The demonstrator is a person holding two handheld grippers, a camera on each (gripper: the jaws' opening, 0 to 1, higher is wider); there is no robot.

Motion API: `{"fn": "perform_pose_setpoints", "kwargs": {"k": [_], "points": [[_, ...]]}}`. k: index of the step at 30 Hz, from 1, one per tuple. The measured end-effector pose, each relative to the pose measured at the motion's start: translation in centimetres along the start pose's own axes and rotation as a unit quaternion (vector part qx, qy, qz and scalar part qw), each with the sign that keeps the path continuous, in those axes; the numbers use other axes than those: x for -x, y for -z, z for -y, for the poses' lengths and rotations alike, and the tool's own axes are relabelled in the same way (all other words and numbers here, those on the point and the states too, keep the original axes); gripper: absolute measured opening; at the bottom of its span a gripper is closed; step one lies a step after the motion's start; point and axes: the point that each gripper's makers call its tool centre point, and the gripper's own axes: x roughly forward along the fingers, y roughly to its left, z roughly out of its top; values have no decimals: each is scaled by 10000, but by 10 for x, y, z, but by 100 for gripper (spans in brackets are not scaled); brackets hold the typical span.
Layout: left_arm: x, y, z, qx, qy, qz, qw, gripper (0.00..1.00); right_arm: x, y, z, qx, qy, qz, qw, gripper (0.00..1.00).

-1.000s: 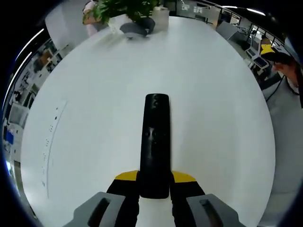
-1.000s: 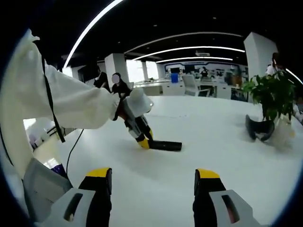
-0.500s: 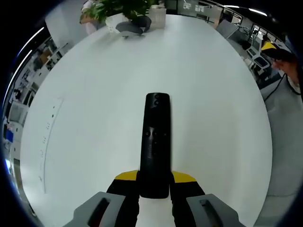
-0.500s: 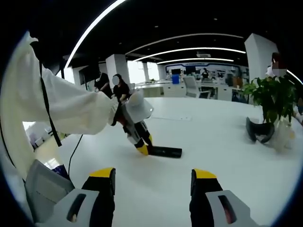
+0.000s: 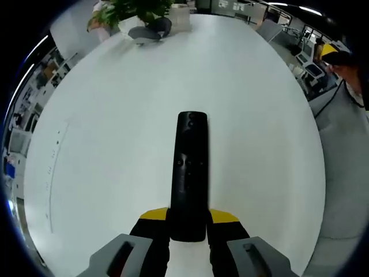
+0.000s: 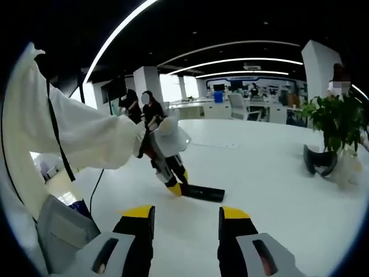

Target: Press the specified remote control buttons in sequence, fully releasing each button before pressing the next.

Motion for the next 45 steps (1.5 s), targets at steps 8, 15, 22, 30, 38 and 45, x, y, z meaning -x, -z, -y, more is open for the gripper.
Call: {"fn": "perform_pose_setpoints", "kwargs": {"k": [8,15,22,30,38,45], "points": [[2,2,13,45,22,95,9999,24,6,3,-4,16,-18,-115,9999,24],[4,4,28,14,58,32,10000,24,9,2,-10,98,-77,-146,9998,14],[5,6,41,42,46,28,10000,24,13,2,-11,190,-61,-166,9997,5],[6,8,55,104,22,77,9999,24,20,2,-9,368,37,-232,9990,0],[7,10,73,127,30,126,9998,24,22,2,-16,464,-44,-274,9985,0],[7,12,88,125,21,116,9999,24,23,7,-17,542,-66,-460,9974,0]]}}
